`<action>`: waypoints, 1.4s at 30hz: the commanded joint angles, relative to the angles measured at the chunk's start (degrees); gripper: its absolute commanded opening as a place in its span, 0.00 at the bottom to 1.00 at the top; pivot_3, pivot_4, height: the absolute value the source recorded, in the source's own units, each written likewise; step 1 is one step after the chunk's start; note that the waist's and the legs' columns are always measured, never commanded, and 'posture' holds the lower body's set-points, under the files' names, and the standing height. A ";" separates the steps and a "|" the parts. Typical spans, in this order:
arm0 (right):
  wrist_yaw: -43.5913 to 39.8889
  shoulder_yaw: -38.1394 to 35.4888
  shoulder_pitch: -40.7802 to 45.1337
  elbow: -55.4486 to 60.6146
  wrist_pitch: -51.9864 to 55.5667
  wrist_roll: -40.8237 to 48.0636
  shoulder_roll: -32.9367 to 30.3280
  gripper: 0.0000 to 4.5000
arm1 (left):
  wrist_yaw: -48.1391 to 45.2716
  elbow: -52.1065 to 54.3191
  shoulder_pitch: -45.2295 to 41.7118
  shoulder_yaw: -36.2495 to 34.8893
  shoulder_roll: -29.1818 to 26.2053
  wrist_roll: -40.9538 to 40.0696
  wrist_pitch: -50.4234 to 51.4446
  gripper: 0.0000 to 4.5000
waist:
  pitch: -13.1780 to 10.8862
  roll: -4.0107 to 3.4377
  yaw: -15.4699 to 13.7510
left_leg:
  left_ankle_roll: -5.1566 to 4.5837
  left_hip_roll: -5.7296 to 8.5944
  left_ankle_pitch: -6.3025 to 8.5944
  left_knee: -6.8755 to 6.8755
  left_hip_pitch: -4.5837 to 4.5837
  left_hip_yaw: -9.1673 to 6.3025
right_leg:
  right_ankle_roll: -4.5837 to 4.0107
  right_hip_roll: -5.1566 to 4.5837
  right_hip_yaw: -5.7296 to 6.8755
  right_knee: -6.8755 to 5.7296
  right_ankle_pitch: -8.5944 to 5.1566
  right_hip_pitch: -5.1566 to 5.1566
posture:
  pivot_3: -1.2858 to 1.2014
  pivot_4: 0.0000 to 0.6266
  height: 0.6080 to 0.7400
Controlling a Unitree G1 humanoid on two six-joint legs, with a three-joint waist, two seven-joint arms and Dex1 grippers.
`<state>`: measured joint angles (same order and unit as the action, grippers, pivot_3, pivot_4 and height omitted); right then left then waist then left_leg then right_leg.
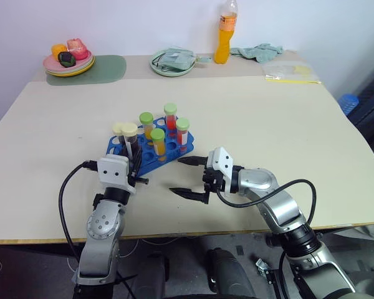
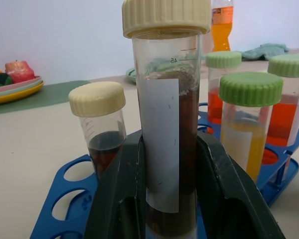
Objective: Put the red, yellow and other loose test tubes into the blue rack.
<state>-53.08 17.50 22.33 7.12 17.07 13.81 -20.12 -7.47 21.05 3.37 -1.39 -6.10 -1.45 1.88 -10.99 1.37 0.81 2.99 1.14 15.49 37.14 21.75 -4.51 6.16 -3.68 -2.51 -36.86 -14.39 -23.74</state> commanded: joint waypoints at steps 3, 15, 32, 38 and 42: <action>0.26 -0.36 0.65 2.50 -0.28 0.95 0.83 1.00 | -0.13 -3.86 -1.38 -0.14 -0.37 0.31 -5.57 0.17 | 0.00 0.00 -0.01 | 0.00 0.00 0.00 0.00 -0.02 0.00 | 0.00 0.00 0.00 0.00 0.00 0.02 | 0.52 0.24 1.00; 0.89 -0.60 0.46 2.66 -0.66 0.61 0.62 1.00 | -0.25 -7.85 -1.74 -0.82 0.08 -1.76 -9.96 0.83 | 0.00 0.00 0.00 | -0.01 0.00 0.01 -0.04 -0.21 -0.02 | 0.00 0.00 0.03 0.08 -0.01 0.22 | 0.52 0.24 1.00; -1.92 -13.92 1.33 -1.27 3.76 4.17 -14.00 1.00 | -13.89 16.69 25.58 -22.55 -17.75 -24.40 8.20 0.99 | -0.06 -0.06 -0.15 | -0.19 -0.05 0.12 -0.11 -0.17 0.04 | -0.25 -0.05 0.03 0.77 -0.15 0.50 | 0.52 0.24 1.00; -1.95 -17.17 0.40 -5.81 2.44 3.09 -18.20 1.00 | -17.72 10.39 24.98 -26.24 -20.67 -24.42 8.52 0.99 | -0.07 -0.08 0.25 | -0.28 -0.09 0.18 -0.14 -0.19 0.09 | -0.26 0.01 0.02 0.81 -0.15 0.48 | 0.52 0.24 1.00; -1.90 -18.02 -1.09 -5.40 2.12 3.48 -18.79 1.00 | -17.86 8.68 23.72 -26.00 -21.25 -24.10 9.95 0.99 | -0.08 -0.08 0.13 | -0.32 -0.11 0.20 -0.13 -0.18 0.12 | -0.25 0.01 0.00 0.81 -0.15 0.48 | 0.52 0.24 1.00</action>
<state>-54.91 1.36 21.27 0.41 20.30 16.98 -38.12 -24.93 28.73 27.13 -26.08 -26.74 -25.51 11.92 -11.07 1.29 0.94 2.67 1.03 15.69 37.01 21.58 -4.39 5.91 -3.68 -2.51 -36.05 -14.53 -23.25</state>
